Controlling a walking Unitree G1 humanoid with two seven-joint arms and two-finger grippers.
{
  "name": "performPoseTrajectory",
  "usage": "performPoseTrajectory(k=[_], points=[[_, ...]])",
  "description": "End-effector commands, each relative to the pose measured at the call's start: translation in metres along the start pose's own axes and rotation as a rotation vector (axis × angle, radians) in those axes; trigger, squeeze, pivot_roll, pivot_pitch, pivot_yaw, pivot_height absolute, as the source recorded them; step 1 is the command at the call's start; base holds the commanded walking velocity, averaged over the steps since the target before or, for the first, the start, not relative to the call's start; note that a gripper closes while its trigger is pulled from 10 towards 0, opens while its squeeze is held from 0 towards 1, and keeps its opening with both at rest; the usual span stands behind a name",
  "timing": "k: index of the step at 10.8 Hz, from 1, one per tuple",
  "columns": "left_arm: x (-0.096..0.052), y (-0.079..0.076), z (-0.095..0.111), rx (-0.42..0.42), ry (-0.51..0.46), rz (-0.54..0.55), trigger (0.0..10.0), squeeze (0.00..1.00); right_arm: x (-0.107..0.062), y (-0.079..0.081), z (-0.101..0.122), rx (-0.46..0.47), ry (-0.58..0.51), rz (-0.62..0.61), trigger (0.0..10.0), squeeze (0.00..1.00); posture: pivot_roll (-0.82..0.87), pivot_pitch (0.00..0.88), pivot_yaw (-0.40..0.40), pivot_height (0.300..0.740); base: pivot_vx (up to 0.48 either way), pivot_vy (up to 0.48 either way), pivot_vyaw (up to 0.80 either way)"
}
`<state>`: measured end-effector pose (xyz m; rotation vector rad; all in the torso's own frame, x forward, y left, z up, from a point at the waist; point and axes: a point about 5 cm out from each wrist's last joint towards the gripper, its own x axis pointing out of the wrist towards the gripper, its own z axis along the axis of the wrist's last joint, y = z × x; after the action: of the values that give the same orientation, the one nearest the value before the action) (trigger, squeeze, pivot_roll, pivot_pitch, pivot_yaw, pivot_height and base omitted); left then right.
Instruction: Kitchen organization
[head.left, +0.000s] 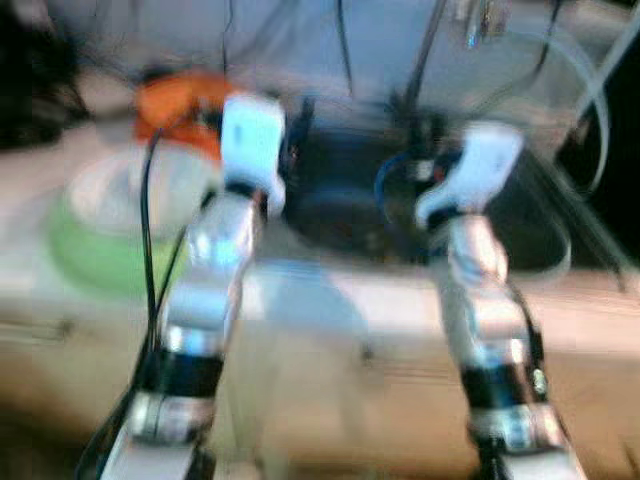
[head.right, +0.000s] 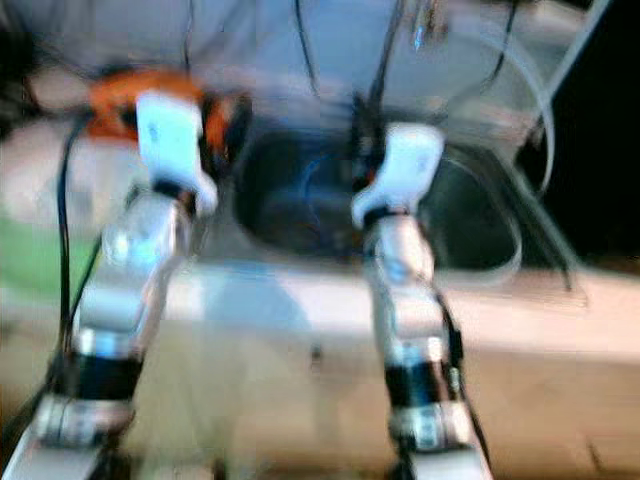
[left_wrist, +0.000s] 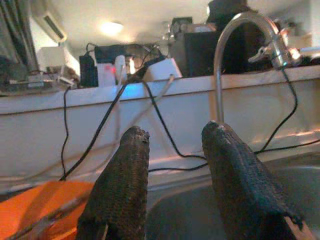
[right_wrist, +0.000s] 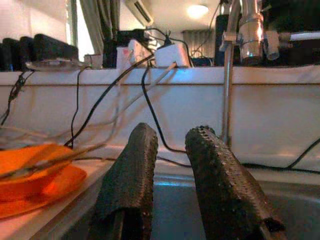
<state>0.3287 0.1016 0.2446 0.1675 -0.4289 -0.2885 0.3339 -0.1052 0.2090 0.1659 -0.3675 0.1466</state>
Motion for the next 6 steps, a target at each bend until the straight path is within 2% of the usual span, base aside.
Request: performPoseTrajectory(k=[1,6], points=[[0.001,-0.0023,0.0015,-0.008,-0.004,-0.016,10.0,0.0,-0.0006,-0.0034,0.0019,0.001,-0.007,-0.007,10.0,0.0,-0.03,0.061,-0.106,0.74,0.0,0.0,0.0],[0.0022,-0.0035,0.0018,-0.015,0.001,-0.028,10.0,0.0,-0.0012,-0.0031,-0.0008,0.0,0.001,-0.006,10.0,0.0,-0.03,0.058,-0.104,0.74,0.0,0.0,0.0]])
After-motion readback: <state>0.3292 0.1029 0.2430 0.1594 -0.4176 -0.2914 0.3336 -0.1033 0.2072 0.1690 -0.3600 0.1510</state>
